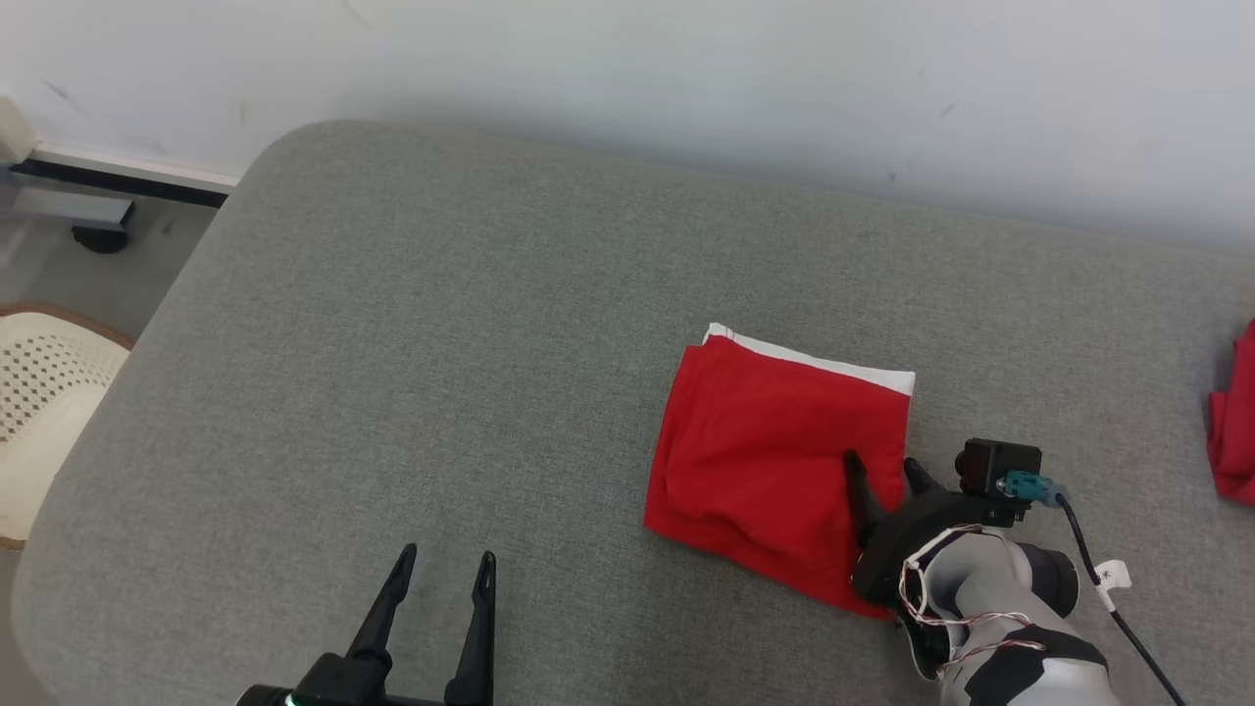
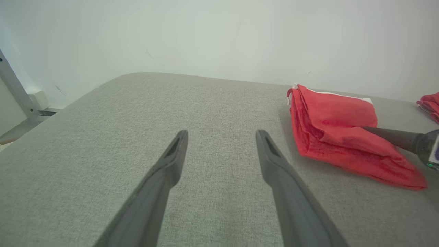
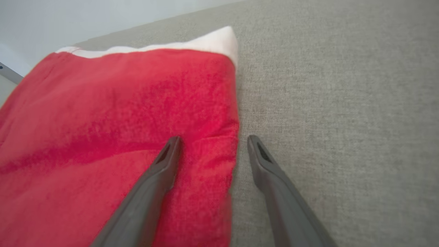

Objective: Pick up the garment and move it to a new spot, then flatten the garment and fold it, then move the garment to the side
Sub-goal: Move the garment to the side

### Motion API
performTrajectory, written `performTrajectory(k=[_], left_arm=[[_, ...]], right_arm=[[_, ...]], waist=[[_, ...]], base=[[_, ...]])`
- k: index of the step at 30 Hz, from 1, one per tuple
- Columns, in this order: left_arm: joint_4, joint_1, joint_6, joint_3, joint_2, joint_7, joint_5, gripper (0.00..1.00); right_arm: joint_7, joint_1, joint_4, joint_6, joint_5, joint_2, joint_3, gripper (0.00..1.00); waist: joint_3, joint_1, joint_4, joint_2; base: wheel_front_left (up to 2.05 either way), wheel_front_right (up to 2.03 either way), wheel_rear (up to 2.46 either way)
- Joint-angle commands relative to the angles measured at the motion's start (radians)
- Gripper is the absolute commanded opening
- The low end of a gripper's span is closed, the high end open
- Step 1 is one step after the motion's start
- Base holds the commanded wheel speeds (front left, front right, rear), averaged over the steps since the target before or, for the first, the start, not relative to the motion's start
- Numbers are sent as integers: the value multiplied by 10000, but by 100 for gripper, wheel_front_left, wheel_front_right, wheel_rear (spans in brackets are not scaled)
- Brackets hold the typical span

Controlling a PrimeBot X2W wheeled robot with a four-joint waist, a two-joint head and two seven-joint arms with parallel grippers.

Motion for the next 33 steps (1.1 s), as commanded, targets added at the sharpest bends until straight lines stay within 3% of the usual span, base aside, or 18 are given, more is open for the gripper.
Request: performTrajectory(k=[1, 2, 3, 5, 11, 18, 27, 33], left_arm=[[42, -139, 37, 4, 10, -28, -25, 100], [47, -173, 56, -18, 9, -28, -51, 100], [50, -191, 64, -35, 7, -28, -80, 100], [55, -150, 97, -27, 9, -28, -111, 100], [31, -90, 189, 49, 10, -28, -176, 100], [32, -76, 105, 285, 9, -28, -172, 100], [-61, -357, 105, 416, 9, -30, -155, 100], [-121, -516, 81, 471, 9, -28, -84, 100]], right_arm=[[226, 85, 82, 5, 198, 8, 175, 100], [379, 155, 13, 5, 473, 26, 391, 100], [510, 247, -96, 6, 768, 40, 607, 50], [511, 378, -292, 6, 1182, 56, 1003, 0], [-124, 258, -342, 6, 1198, -92, 1811, 0], [-425, 35, -1007, 6, 1359, -843, 2924, 0], [114, -843, -2048, 6, 1808, -2631, 4790, 0], [695, -1540, -2563, 6, 2161, -3774, 5758, 0]], waist=[[122, -2, 142, -1], [136, -2, 163, -1], [148, -2, 175, -1], [159, -2, 152, -1], [91, -2, -148, -1], [65, -2, -970, -1], [423, -2, -2131, -1], [692, -2, -2560, -1]], base=[[0, 0, 0], [0, 0, 0], [0, 0, 0], [0, 0, 0], [0, 0, 0], [0, 0, 0], [0, 0, 0], [0, 0, 0]])
